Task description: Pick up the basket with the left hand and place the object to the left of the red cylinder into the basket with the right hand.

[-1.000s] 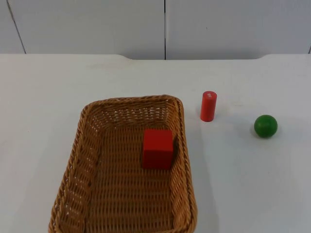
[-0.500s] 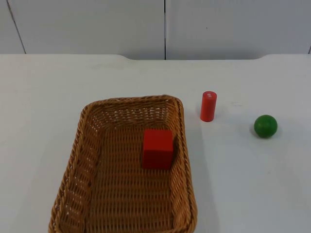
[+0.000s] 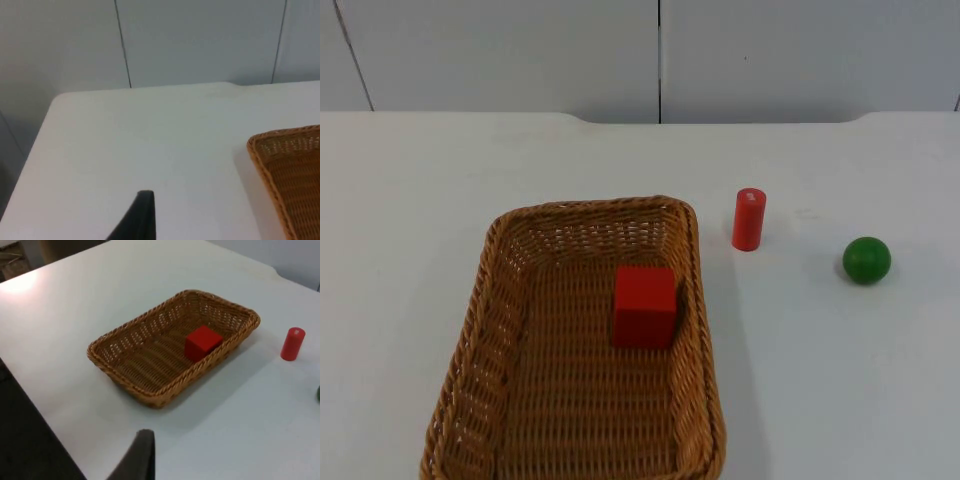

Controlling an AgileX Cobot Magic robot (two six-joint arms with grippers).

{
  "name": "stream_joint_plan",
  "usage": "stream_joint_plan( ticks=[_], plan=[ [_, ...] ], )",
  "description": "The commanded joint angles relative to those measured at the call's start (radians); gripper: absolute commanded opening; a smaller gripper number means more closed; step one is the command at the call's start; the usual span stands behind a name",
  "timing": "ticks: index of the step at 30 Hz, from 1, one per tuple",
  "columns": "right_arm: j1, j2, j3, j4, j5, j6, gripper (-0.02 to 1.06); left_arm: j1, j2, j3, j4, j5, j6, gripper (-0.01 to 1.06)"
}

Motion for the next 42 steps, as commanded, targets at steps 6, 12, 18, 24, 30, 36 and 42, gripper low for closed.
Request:
stream_joint_plan(
  ticks=[6,12,18,24,30,36,42],
  plan=[
    [-0.003,-0.090,0.046,0.016,0.071,0.001,0.92,0.002,-0.004,0.048,0.056,0.046,-0.020,1.05],
    [-0.002,-0.090,0.056,0.014,0.084,0.001,0.92,0.002,-0.004,0.167,0.052,0.018,-0.022,1.05],
    [-0.002,-0.090,0.056,0.014,0.084,0.001,0.92,0.002,-0.004,0.237,0.043,-0.055,-0.022,1.05],
    [-0.002,-0.090,0.056,0.014,0.084,0.001,0.92,0.002,-0.004,0.268,0.042,-0.100,-0.022,1.05],
    [-0.002,-0.090,0.056,0.014,0.084,0.001,0.92,0.002,-0.004,0.268,0.042,-0.100,-0.022,1.05],
    [-0.002,-0.090,0.056,0.014,0.084,0.001,0.92,0.002,-0.004,0.268,0.042,-0.100,-0.022,1.05],
    [-0.002,-0.090,0.056,0.014,0.084,0.001,0.92,0.002,-0.004,0.268,0.042,-0.100,-0.022,1.05]
  ],
)
